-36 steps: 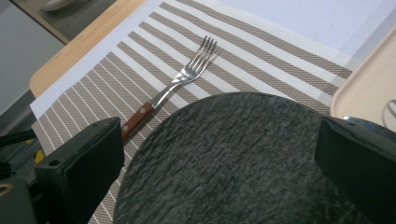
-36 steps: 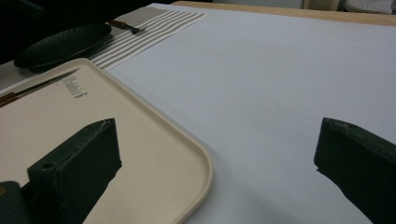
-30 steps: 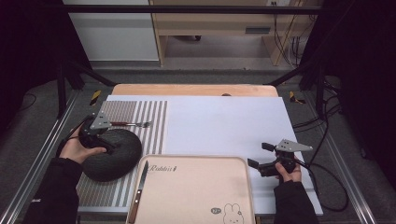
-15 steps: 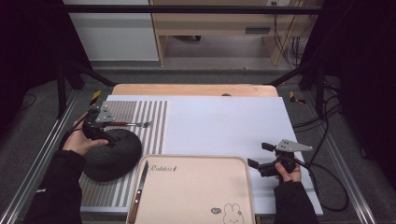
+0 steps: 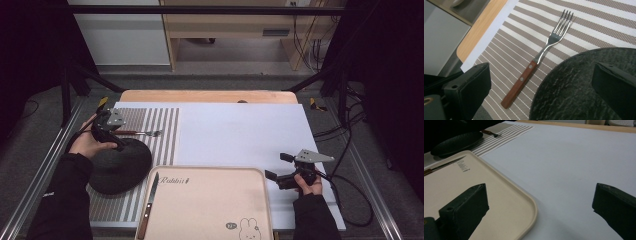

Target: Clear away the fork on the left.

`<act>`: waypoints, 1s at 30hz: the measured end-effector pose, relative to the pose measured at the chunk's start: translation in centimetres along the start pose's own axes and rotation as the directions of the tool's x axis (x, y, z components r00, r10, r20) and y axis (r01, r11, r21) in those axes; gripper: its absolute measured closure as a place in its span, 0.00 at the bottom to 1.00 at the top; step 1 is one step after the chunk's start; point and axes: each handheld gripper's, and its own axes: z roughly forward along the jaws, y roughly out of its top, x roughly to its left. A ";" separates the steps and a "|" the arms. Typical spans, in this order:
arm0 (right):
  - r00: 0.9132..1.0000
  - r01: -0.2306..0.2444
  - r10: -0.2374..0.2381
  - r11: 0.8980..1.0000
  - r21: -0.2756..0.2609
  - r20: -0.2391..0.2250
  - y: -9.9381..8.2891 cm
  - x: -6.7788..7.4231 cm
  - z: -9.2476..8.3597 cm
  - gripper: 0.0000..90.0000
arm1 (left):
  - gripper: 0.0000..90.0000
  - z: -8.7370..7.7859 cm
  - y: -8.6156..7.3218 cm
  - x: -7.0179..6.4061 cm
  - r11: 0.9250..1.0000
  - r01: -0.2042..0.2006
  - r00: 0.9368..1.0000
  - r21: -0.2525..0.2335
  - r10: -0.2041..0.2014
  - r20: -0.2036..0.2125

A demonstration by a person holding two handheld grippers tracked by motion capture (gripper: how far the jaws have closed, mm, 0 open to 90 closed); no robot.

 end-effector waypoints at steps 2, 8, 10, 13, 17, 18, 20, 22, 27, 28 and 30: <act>1.000 0.001 -0.001 1.000 0.002 0.000 0.0 0.0 0.0 0.01 | 0.03 0.3 -0.1 0.3 1.000 0.001 1.000 -0.008 -0.001 0.001; 1.000 0.002 -0.002 1.000 0.000 0.000 0.0 0.0 0.0 0.01 | 0.04 1.2 -0.5 0.8 1.000 -0.025 1.000 0.003 0.025 0.001; 1.000 0.001 -0.001 1.000 0.004 0.000 0.0 0.0 0.1 0.01 | 0.04 1.5 -0.7 1.0 0.999 -0.033 0.999 0.005 0.033 -0.005; 1.000 0.002 -0.002 1.000 0.007 0.000 0.0 0.0 0.1 0.01 | 0.04 1.9 -0.8 1.2 0.998 -0.054 0.998 0.017 0.054 -0.025; 1.000 0.000 0.000 1.000 0.010 0.001 -0.1 0.0 0.1 0.01 | 0.05 2.4 -0.9 1.4 0.997 -0.076 0.996 0.019 0.077 -0.035; 1.000 0.000 0.000 1.000 0.010 0.002 -0.1 0.0 0.1 0.01 | 0.05 2.5 -0.9 1.4 0.996 -0.088 0.995 0.019 0.089 -0.039; 1.000 0.000 0.000 1.000 0.009 0.002 -0.1 0.0 0.1 0.01 | 0.05 2.7 -0.9 1.5 0.995 -0.094 0.995 0.019 0.095 -0.042; 1.000 0.000 0.000 1.000 0.008 0.002 0.0 0.0 0.1 0.01 | 0.05 2.9 -0.9 1.5 0.994 -0.105 0.993 0.023 0.106 -0.053; 1.000 0.000 0.000 1.000 0.008 0.003 -0.1 0.0 0.1 0.01 | 0.07 3.5 -1.0 1.8 0.990 -0.138 0.989 0.022 0.139 -0.060; 1.000 -0.001 0.001 1.000 0.008 0.003 -0.1 0.0 0.1 0.01 | 0.07 3.6 -1.1 1.9 0.990 -0.143 0.988 0.023 0.144 -0.062; 1.000 0.000 0.000 1.000 0.010 0.003 -0.1 0.0 0.1 0.01 | 0.07 3.9 -1.2 2.0 0.990 -0.141 0.988 0.027 0.142 -0.059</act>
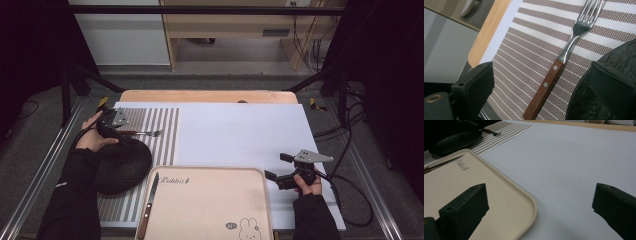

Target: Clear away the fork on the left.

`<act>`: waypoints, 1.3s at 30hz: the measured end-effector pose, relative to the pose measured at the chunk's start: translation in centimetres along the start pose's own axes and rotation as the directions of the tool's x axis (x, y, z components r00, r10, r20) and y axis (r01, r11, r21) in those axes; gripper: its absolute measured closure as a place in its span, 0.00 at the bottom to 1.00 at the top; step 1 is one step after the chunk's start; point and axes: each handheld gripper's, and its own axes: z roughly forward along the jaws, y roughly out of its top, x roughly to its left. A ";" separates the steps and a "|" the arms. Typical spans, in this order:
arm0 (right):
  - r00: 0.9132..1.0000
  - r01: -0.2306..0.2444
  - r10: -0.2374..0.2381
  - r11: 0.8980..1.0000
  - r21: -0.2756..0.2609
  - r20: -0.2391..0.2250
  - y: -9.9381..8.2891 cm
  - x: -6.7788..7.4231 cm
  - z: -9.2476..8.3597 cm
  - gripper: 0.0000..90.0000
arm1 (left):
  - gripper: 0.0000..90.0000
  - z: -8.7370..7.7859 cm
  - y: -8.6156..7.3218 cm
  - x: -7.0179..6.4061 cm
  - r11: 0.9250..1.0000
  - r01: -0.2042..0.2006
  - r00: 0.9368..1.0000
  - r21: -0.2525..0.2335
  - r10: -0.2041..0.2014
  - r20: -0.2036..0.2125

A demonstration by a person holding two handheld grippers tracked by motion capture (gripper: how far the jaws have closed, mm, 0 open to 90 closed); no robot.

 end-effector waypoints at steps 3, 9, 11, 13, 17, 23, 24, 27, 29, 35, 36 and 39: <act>1.000 0.001 -0.001 1.000 0.001 -0.001 0.0 0.0 0.0 0.01 | 0.08 0.4 0.0 0.1 0.999 -0.027 1.000 0.022 0.027 0.006; 1.000 0.001 -0.001 1.000 0.001 -0.001 0.0 0.0 0.0 0.01 | 0.12 0.9 0.6 0.3 0.995 -0.097 0.995 0.031 0.098 -0.009; 1.000 0.000 0.000 1.000 -0.001 0.000 0.0 0.0 0.0 0.01 | 0.12 1.1 0.7 0.3 0.992 -0.119 0.993 0.041 0.120 -0.006; 1.000 0.000 0.000 1.000 -0.001 0.000 0.0 0.0 0.0 0.01 | 0.12 1.3 0.7 0.4 0.989 -0.140 0.990 0.039 0.140 -0.002; 1.000 0.000 0.000 1.000 -0.001 -0.001 0.0 0.0 0.0 0.01 | 0.13 1.6 0.6 0.5 0.985 -0.167 0.986 0.051 0.167 -0.005; 1.000 0.001 -0.001 1.000 -0.001 -0.001 0.0 0.0 0.0 0.01 | 0.15 1.9 0.5 0.6 0.979 -0.195 0.981 0.061 0.195 0.000; 1.000 0.000 0.000 1.000 -0.001 -0.001 0.0 0.0 0.0 0.01 | 0.15 1.9 0.5 0.5 0.977 -0.203 0.979 0.059 0.203 0.001; 1.000 0.001 -0.001 1.000 -0.001 0.000 0.0 0.0 0.0 0.01 | 0.17 2.1 0.5 0.5 0.972 -0.226 0.974 0.062 0.226 0.005; 1.000 0.001 -0.001 1.000 -0.001 0.000 0.0 0.0 0.0 0.01 | 0.18 2.2 0.5 0.5 0.970 -0.235 0.972 0.068 0.235 0.013; 1.000 0.002 -0.002 1.000 0.001 0.000 0.0 0.0 0.0 0.01 | 0.21 2.6 0.6 0.4 0.960 -0.268 0.963 0.075 0.268 0.014; 1.000 0.003 -0.003 1.000 0.001 0.000 0.0 0.0 0.0 0.01 | 0.22 2.6 0.6 0.4 0.960 -0.268 0.963 0.076 0.268 0.012; 1.000 0.002 -0.002 1.000 0.001 0.001 0.0 0.0 0.0 0.01 | 0.23 2.8 0.7 0.3 0.956 -0.283 0.959 0.077 0.282 0.020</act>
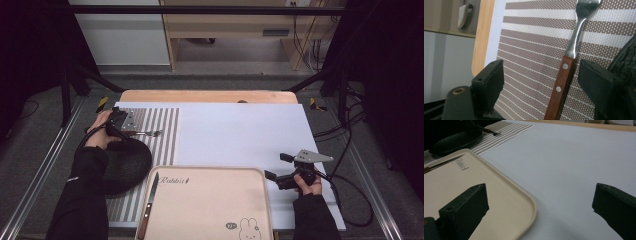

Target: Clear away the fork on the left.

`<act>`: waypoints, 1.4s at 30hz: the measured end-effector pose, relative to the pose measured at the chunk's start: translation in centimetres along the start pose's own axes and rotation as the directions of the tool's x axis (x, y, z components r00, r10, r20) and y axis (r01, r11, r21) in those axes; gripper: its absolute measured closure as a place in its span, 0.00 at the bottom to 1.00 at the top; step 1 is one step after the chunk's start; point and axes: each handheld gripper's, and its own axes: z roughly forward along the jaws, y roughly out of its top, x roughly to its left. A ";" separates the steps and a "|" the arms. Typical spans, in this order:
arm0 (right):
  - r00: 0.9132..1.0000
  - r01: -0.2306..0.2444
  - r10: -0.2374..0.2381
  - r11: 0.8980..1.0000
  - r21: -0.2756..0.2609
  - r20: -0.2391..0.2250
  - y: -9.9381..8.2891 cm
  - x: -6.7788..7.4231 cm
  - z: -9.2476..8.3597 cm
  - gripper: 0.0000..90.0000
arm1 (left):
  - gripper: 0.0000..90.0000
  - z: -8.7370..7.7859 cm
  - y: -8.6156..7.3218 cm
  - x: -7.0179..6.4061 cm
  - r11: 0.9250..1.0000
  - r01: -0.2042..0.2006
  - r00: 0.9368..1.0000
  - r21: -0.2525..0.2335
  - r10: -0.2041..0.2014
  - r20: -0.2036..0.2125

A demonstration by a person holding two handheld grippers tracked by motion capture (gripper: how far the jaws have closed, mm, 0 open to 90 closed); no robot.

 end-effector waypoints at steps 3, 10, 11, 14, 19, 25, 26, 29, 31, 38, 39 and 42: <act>1.000 0.000 0.000 1.000 0.000 0.000 0.0 0.0 0.0 0.01 | 0.26 0.0 0.1 0.0 1.000 -0.005 1.000 -0.004 0.005 0.005; 1.000 0.000 0.000 1.000 0.000 0.000 0.0 0.0 0.0 0.01 | 0.28 0.2 0.1 0.0 0.999 -0.032 0.999 0.004 0.032 0.008; 1.000 0.001 -0.001 1.000 0.000 0.001 0.0 0.0 0.0 0.01 | 0.29 0.2 0.1 0.0 0.999 -0.034 0.999 0.004 0.034 0.008; 1.000 0.001 -0.001 1.000 0.001 0.001 0.0 0.0 0.0 0.01 | 0.30 0.3 0.2 -0.1 0.999 -0.049 0.999 0.009 0.049 0.011; 1.000 0.002 -0.002 1.000 0.001 0.001 0.0 0.0 0.0 0.01 | 0.33 0.4 0.3 -0.2 0.996 -0.080 0.997 0.027 0.079 0.011; 1.000 0.002 -0.002 1.000 0.000 0.001 0.0 0.0 0.0 0.01 | 0.39 0.7 0.4 -0.5 0.993 -0.110 0.994 0.044 0.109 0.016; 1.000 0.001 -0.001 1.000 0.001 0.001 0.0 0.0 0.1 0.01 | 0.40 0.7 0.4 -0.5 0.993 -0.113 0.994 0.044 0.112 0.016; 1.000 0.001 -0.001 1.000 0.002 0.000 0.0 0.0 0.1 0.01 | 0.44 0.7 0.4 -0.6 0.992 -0.121 0.993 0.047 0.120 0.020; 1.000 0.001 -0.001 1.000 0.001 0.000 0.0 0.0 0.0 0.01 | 0.46 0.7 0.5 -0.7 0.990 -0.133 0.991 0.052 0.132 0.019; 1.000 0.001 -0.001 1.000 -0.001 0.001 0.0 0.0 0.1 0.01 | 0.55 0.8 0.3 -1.1 0.991 -0.127 0.992 0.041 0.126 0.021; 1.000 0.001 -0.001 1.000 -0.001 0.000 0.0 0.0 0.1 0.01 | 0.56 0.8 0.3 -1.1 0.991 -0.128 0.992 0.041 0.127 0.019; 1.000 0.000 0.000 1.000 0.002 -0.001 0.0 0.0 0.1 0.01 | 0.58 0.9 0.3 -1.3 0.990 -0.131 0.991 0.043 0.130 0.017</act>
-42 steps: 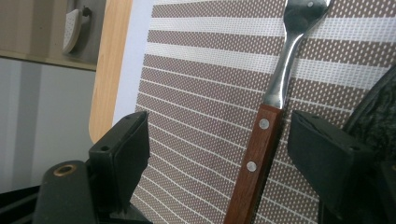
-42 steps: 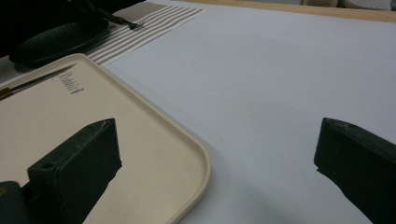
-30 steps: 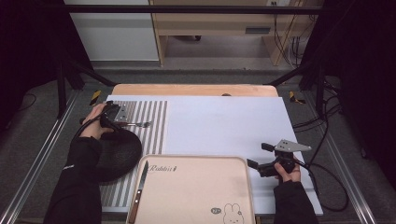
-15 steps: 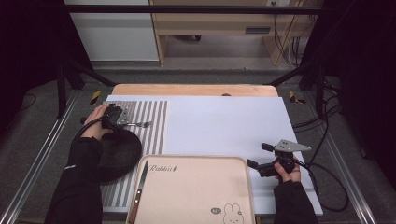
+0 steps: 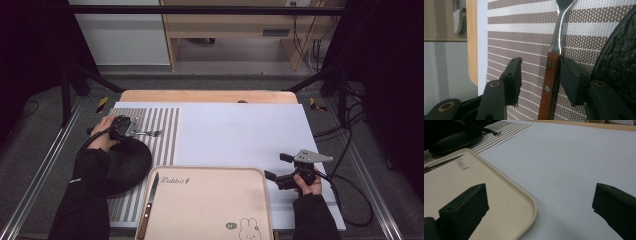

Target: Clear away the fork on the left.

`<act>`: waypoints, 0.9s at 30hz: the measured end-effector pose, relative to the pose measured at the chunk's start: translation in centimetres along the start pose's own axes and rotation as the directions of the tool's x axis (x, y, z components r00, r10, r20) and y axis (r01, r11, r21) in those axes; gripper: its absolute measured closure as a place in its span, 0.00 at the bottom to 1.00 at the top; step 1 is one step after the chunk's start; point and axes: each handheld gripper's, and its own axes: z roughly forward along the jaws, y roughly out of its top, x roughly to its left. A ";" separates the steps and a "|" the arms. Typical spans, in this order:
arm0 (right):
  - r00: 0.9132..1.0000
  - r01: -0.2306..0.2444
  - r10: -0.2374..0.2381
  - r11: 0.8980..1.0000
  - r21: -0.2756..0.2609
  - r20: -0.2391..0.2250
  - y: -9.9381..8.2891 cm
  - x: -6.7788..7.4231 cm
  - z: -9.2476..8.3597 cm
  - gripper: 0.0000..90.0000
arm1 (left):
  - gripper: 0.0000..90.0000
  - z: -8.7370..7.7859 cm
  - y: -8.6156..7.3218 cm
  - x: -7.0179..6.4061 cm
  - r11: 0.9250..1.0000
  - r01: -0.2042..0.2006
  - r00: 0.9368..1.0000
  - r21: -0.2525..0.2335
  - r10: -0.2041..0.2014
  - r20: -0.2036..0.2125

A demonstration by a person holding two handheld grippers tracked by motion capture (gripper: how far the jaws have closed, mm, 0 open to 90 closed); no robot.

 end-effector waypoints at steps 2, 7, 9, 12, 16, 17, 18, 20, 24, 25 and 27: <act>1.000 0.001 -0.001 1.000 -0.002 0.001 0.0 0.0 0.0 0.01 | 0.60 0.1 0.0 -0.1 1.000 -0.006 1.000 0.001 0.006 -0.002; 1.000 0.000 0.000 1.000 -0.002 0.000 0.0 0.0 0.0 0.01 | 0.63 0.2 -0.1 -0.2 1.000 -0.004 1.000 -0.003 0.004 -0.001; 1.000 0.000 0.000 1.000 -0.002 0.001 0.0 0.0 0.0 0.01 | 0.65 0.2 0.0 -0.3 1.000 -0.010 1.000 0.000 0.010 0.001; 1.000 -0.001 0.001 1.000 -0.003 0.000 0.0 0.0 0.0 0.01 | 0.68 0.4 -0.1 -0.4 1.000 -0.012 1.000 0.005 0.012 -0.001; 1.000 0.000 0.000 1.000 -0.002 0.000 0.0 0.0 0.0 0.01 | 0.70 0.5 -0.1 -0.5 1.000 -0.017 1.000 0.005 0.017 -0.003; 1.000 0.001 -0.001 1.000 -0.003 0.001 0.0 0.0 0.0 0.01 | 0.70 0.5 -0.1 -0.5 1.000 -0.019 1.000 0.007 0.019 -0.002; 1.000 0.001 -0.001 1.000 -0.003 0.001 0.0 0.0 0.0 0.01 | 0.70 0.5 -0.1 -0.6 1.000 -0.020 1.000 0.006 0.020 -0.003; 1.000 0.000 0.000 1.000 -0.003 0.000 0.0 0.0 0.0 0.01 | 0.71 0.5 -0.1 -0.6 1.000 -0.020 1.000 0.007 0.020 -0.001; 1.000 -0.001 0.001 1.000 -0.002 -0.001 0.0 0.0 0.0 0.01 | 0.73 0.5 -0.1 -0.7 1.000 -0.027 1.000 0.002 0.027 -0.003; 1.000 -0.002 0.002 1.000 -0.003 -0.001 0.0 0.0 0.0 0.01 | 0.74 0.5 -0.1 -0.7 1.000 -0.026 1.000 0.000 0.026 -0.003; 1.000 -0.002 0.002 1.000 -0.003 -0.001 0.0 0.0 0.0 0.01 | 0.75 0.5 -0.2 -0.8 1.000 -0.024 1.000 -0.006 0.024 -0.001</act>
